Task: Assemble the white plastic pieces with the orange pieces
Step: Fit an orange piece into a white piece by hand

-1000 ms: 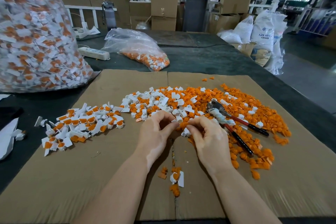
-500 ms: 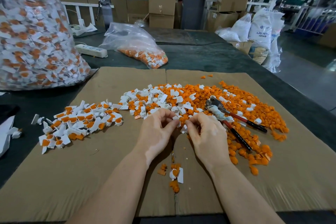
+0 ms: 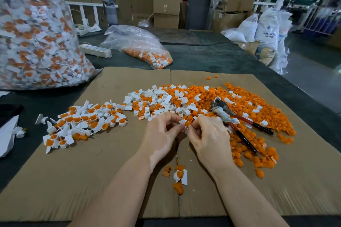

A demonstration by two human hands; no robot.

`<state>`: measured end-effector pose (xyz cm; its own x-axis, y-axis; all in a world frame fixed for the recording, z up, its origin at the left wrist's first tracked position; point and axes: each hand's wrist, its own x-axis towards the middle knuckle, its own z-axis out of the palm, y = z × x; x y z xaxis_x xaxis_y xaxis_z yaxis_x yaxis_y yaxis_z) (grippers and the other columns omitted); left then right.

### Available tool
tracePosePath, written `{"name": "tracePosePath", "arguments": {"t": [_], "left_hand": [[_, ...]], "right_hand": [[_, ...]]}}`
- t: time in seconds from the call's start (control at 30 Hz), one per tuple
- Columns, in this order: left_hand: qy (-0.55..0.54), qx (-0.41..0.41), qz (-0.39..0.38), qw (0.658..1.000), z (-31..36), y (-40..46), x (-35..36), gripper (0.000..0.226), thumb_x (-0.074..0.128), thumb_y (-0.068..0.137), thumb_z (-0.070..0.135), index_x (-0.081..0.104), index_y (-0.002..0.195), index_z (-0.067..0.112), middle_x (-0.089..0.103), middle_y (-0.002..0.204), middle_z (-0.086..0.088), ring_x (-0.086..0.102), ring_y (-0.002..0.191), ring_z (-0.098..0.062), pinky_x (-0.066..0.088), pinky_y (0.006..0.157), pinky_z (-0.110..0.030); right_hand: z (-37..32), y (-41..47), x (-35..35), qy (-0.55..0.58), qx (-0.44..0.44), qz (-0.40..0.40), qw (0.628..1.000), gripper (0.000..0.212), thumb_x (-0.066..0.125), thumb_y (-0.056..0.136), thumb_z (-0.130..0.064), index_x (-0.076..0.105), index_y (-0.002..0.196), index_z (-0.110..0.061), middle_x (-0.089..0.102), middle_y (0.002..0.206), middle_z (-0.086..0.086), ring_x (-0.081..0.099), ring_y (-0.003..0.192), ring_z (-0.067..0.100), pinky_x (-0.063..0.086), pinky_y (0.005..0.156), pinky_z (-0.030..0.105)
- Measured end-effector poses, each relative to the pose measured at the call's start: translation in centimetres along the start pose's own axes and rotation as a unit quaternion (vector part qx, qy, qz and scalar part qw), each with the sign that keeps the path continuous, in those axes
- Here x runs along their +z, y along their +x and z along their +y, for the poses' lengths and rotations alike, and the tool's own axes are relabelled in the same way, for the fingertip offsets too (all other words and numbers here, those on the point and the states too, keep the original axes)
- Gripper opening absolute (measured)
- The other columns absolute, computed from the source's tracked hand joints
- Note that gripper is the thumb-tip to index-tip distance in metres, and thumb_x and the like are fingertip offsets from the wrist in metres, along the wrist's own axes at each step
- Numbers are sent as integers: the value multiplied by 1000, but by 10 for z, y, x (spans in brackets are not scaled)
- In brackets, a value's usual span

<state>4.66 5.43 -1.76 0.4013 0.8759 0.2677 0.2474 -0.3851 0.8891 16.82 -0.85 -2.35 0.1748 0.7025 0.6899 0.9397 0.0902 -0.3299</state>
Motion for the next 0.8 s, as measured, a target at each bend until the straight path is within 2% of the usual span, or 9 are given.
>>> {"name": "tracePosePath", "arguments": {"t": [0.13, 0.23, 0.33, 0.43, 0.57, 0.7, 0.8], "left_hand": [[-3, 5, 4, 1000, 1, -2, 0, 10, 66, 86, 15, 64, 82, 24, 65, 74, 10, 58, 68, 4, 42, 62, -5], [-44, -11, 33, 998, 1, -1, -2, 8, 64, 87, 14, 64, 86, 22, 66, 76, 5, 61, 69, -1, 43, 61, -7], [-20, -2, 32, 999, -1, -1, -2, 10, 61, 90, 17, 65, 98, 22, 66, 83, 4, 61, 79, -6, 42, 66, -6], [28, 42, 3, 999, 0, -4, 0, 20, 59, 91, 19, 66, 108, 27, 64, 95, 13, 58, 90, 2, 39, 75, -1], [49, 108, 14, 993, 2, -7, 1, 24, 61, 90, 14, 68, 112, 20, 58, 92, 29, 55, 88, 17, 36, 75, 3], [75, 168, 39, 982, 0, -9, 3, 26, 62, 88, 12, 67, 114, 15, 62, 96, 15, 61, 89, 0, 47, 82, -10], [101, 205, 54, 972, 0, -11, 5, 28, 60, 86, 13, 67, 113, 11, 64, 97, 10, 58, 90, 1, 43, 82, -5]], "right_hand": [[0, -1, 0, 17, -6, -11, 1000, 20, 72, 78, -5, 55, 67, -8, 52, 60, 1, 47, 59, 16, 39, 56, 28], [3, 0, -1, 111, 40, -21, 993, 13, 64, 86, -10, 58, 75, -12, 53, 67, -3, 49, 64, 13, 40, 57, 24], [3, 2, -2, 196, 94, -15, 976, 9, 59, 89, -13, 58, 81, -16, 55, 71, -4, 52, 67, 13, 45, 58, 27], [0, 3, -3, 249, 117, -22, 961, 11, 56, 91, -9, 58, 82, -14, 54, 70, -5, 51, 66, 9, 42, 57, 17], [0, 5, -6, 302, 154, -54, 939, 12, 50, 94, -7, 53, 83, -12, 49, 67, -7, 44, 60, 3, 38, 56, 13], [0, 5, -7, 324, 182, -77, 925, 10, 46, 96, -10, 50, 87, -10, 47, 68, -2, 40, 57, 2, 35, 52, 14], [0, 5, -7, 336, 191, -81, 919, 11, 43, 97, -10, 50, 89, -9, 50, 72, 7, 41, 60, 4, 36, 55, 17]]}}
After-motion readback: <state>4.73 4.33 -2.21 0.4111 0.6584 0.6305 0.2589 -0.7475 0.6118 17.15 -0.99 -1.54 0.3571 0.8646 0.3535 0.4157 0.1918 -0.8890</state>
